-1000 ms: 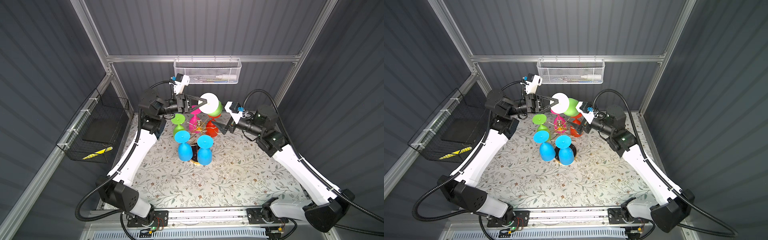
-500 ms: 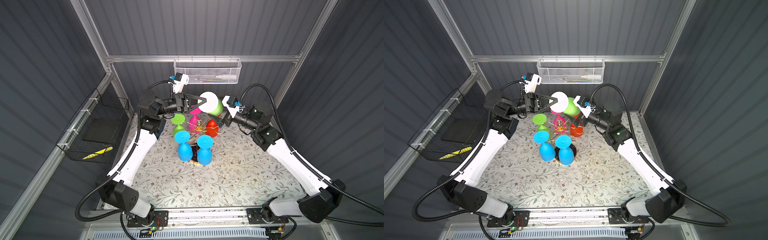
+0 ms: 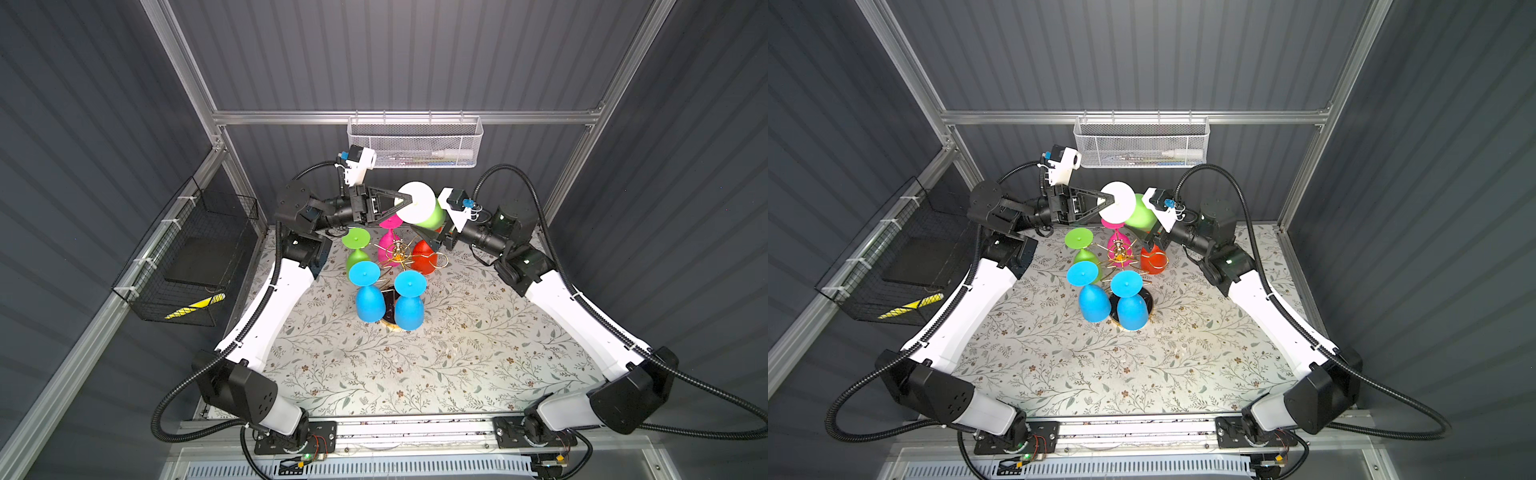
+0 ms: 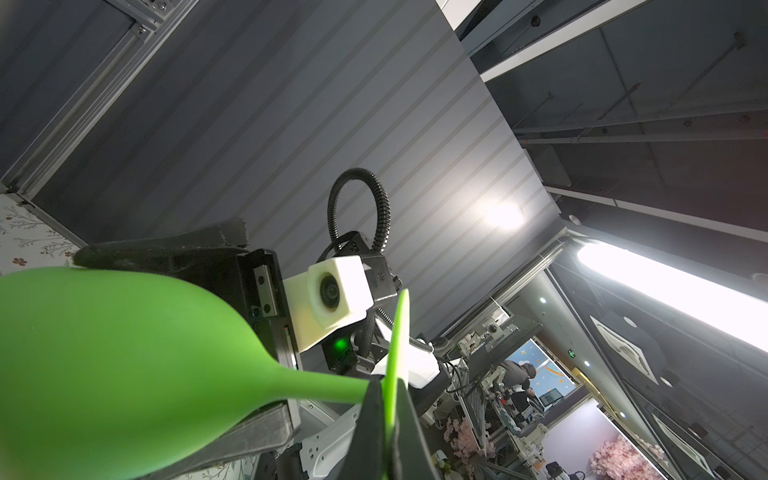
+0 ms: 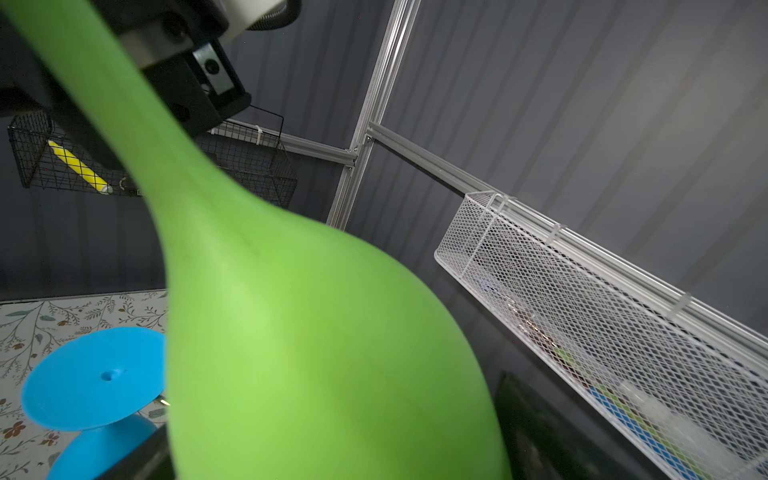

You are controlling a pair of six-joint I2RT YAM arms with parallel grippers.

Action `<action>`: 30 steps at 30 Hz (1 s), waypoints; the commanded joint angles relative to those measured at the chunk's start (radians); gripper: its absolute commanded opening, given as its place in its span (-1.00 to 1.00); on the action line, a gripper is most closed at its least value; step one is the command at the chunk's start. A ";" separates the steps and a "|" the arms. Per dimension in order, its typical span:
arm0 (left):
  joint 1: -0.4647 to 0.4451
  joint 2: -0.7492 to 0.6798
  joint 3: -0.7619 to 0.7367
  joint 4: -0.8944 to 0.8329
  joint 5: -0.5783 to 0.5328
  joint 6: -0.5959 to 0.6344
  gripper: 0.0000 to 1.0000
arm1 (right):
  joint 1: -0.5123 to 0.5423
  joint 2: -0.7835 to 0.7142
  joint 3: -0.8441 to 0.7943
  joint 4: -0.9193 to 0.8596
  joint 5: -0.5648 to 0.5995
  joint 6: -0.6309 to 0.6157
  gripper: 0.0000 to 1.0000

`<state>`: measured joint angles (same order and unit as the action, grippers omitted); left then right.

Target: Take the wine glass off the wine glass rack

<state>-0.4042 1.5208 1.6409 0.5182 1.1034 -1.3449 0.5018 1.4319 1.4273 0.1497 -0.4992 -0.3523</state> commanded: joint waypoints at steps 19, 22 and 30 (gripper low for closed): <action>0.000 -0.030 -0.001 -0.044 0.014 0.127 0.01 | 0.036 -0.125 -0.061 -0.141 0.119 0.057 0.42; -0.001 -0.028 -0.003 -0.043 0.022 0.142 0.05 | 0.037 -0.156 -0.074 -0.194 0.149 0.084 0.39; -0.001 -0.101 0.011 -0.440 -0.120 0.670 0.22 | 0.037 -0.203 0.036 -0.531 0.277 0.141 0.29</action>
<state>-0.4042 1.4845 1.6409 0.2939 1.0580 -0.9836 0.5320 1.2503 1.4002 -0.2340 -0.2829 -0.2527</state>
